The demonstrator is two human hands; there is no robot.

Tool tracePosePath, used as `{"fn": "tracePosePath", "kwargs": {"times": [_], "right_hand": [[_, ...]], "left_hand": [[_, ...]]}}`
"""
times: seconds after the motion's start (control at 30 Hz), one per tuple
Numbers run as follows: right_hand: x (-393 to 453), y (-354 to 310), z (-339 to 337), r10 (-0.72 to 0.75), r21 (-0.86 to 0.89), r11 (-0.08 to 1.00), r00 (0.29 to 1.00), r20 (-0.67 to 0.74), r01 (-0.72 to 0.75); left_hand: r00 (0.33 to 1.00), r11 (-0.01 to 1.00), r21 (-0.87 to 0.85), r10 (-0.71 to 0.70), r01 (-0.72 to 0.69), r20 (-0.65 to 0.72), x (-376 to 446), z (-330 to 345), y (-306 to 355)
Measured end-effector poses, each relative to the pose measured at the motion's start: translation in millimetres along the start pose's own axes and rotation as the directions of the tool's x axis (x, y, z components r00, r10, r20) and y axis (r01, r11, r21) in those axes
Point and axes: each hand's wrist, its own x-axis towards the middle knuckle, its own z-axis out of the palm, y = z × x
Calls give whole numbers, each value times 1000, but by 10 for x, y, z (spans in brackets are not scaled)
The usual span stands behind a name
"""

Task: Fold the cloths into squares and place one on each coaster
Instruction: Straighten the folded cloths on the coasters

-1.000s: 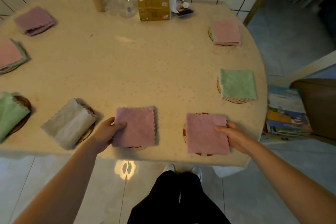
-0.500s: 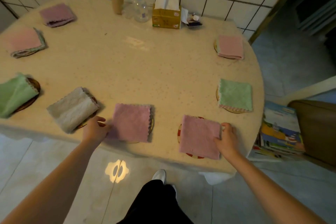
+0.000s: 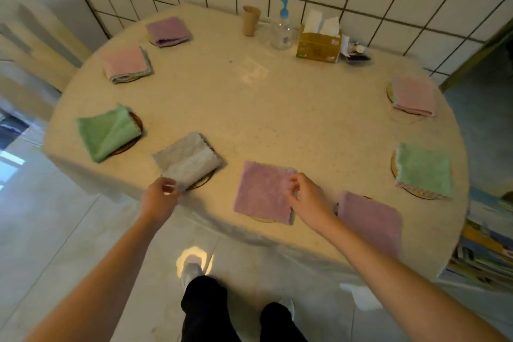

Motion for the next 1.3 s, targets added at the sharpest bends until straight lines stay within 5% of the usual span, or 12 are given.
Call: {"fn": "tracePosePath", "kwargs": {"times": [0.37,0.6,0.8,1.03,1.17,1.3], "right_hand": [[861,-1455,1158,74,16,997,995,69,-76],[1279,-1742,1401,145,-132,982,987,63,-135],[1557,-1753,1489,246,-139,964,960,132,-228],[1770,-1850,1421,438,-28,888,825,358,-460],[1810,-1927,1364,371,52,887,776,510,-458],[1764,-1924,1317,305,147,873,754,581,-466]], "left_hand": [[991,989,-76,-132,129,-36,994,-1377,-600],[961,969,-131,-230,210,-157,1616,-1702,-540],[944,937,-191,-315,293,-97,2008,-1675,-418],[842,781,-388,-539,489,-26,2322,-1694,-377],[861,780,-423,-509,462,1,2410,-1787,-319],[930,740,-564,-300,366,211,2441,-1911,-208]]}}
